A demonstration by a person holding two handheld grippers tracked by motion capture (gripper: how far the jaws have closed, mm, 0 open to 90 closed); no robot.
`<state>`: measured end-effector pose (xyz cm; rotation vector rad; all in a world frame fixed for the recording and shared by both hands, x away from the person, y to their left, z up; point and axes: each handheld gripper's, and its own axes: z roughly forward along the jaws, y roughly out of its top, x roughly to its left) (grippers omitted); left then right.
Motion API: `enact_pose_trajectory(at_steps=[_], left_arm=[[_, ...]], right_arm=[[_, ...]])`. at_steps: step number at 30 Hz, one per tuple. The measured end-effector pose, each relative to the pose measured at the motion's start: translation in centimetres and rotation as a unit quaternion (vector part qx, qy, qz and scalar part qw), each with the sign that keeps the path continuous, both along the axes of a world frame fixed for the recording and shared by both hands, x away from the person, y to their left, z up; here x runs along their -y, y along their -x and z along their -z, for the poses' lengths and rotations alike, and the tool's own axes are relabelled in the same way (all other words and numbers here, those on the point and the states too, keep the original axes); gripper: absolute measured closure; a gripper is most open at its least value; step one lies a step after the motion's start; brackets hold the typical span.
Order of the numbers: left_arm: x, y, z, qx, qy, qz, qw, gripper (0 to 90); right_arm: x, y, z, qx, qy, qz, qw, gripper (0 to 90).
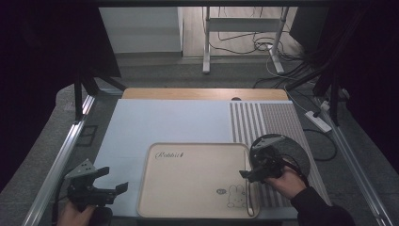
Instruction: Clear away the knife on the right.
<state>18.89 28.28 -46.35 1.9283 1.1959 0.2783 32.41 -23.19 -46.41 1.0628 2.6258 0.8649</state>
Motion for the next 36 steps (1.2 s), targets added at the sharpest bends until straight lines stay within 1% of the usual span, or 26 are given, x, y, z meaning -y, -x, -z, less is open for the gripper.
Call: enact_pose_trajectory(at_steps=[3,5,8,15,18,28,36], left_arm=[[0.0,0.0,0.0,0.0,0.001,0.0,1.0,2.8],[0.0,0.0,0.0,0.0,0.001,0.0,1.0,2.9],[0.0,0.0,0.0,0.0,0.001,0.0,1.0,2.9],[0.0,0.0,0.0,0.0,0.003,-0.001,1.0,2.8],[-0.1,0.0,0.0,0.0,0.004,-0.002,1.0,2.9],[-0.1,0.0,0.0,-0.001,0.004,-0.003,1.0,2.9],[-0.1,0.0,0.0,-0.002,0.004,-0.004,1.0,2.9]], right_arm=[[0.5,0.3,-0.1,0.008,-0.002,0.005,1.0,0.0],[0.9,0.5,-0.3,0.018,0.0,0.01,0.9998,0.0],[1.6,0.9,-0.5,0.028,-0.001,0.019,0.9994,0.0],[3.5,1.9,-1.0,0.043,-0.01,0.044,0.9981,0.0],[4.1,2.4,-1.1,0.051,-0.008,0.052,0.9973,0.0],[6.3,3.7,-1.3,0.056,-0.018,0.084,0.9947,0.0],[7.4,4.5,-1.4,0.056,-0.023,0.096,0.9936,0.0]])
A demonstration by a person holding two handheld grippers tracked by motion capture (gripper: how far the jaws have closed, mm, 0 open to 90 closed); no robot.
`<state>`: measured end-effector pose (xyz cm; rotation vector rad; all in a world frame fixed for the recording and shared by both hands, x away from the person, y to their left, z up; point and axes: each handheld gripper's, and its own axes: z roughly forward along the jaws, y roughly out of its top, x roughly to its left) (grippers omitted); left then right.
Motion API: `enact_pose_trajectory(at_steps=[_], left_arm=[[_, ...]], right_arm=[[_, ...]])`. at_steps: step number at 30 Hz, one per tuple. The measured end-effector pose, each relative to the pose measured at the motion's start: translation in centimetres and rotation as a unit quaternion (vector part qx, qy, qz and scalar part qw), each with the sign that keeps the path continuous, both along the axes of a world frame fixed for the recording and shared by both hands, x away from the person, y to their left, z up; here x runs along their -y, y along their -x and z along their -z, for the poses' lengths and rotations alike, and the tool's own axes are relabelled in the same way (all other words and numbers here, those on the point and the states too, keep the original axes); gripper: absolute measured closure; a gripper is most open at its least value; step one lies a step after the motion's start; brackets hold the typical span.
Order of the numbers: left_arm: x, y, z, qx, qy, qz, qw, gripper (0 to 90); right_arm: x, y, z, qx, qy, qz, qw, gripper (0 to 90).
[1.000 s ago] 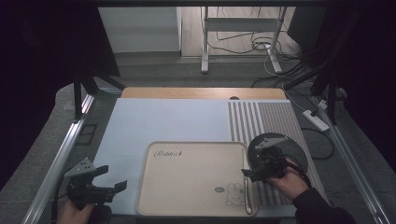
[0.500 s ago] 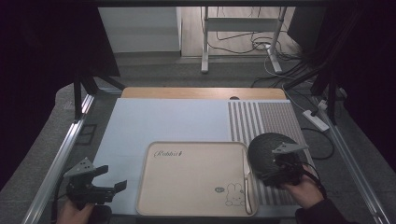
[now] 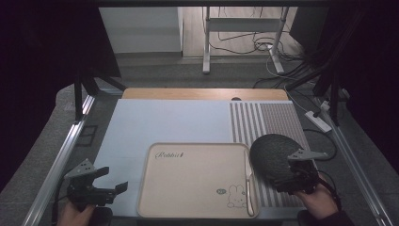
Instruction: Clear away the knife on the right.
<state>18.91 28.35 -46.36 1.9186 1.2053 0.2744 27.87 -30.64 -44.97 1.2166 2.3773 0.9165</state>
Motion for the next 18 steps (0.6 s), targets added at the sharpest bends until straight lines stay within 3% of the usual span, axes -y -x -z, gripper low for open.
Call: enact_pose_trajectory(at_steps=[18], left_arm=[[0.0,0.0,0.0,-0.001,0.001,-0.002,1.0,2.8]], right_arm=[[1.8,1.6,-0.9,0.025,-0.029,0.027,0.9989,0.0]])
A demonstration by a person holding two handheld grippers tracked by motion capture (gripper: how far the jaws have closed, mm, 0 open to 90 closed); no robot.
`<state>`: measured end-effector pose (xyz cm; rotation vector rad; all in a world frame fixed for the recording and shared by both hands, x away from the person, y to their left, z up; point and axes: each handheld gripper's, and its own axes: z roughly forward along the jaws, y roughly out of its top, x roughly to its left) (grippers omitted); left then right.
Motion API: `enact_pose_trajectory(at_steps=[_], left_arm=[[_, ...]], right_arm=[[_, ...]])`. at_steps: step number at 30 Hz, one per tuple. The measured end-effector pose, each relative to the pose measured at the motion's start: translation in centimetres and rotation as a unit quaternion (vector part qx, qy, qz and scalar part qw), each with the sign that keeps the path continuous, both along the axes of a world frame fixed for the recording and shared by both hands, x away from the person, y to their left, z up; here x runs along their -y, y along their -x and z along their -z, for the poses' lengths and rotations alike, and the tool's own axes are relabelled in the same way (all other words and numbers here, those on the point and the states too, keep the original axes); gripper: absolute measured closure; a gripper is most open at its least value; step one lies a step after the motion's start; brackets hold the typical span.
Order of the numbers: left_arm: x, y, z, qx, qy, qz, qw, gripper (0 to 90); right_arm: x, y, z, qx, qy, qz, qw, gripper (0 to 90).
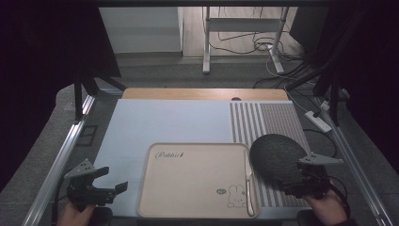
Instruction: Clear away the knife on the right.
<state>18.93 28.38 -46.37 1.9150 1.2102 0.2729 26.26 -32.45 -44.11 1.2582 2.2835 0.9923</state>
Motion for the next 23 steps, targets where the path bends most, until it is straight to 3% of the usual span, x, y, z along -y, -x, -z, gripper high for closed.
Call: enact_pose_trajectory(at_steps=[23], left_arm=[[0.0,-0.1,0.0,-0.002,-0.001,0.0,1.0,2.8]], right_arm=[[1.6,1.5,-0.5,0.018,-0.002,0.032,0.9993,0.0]])
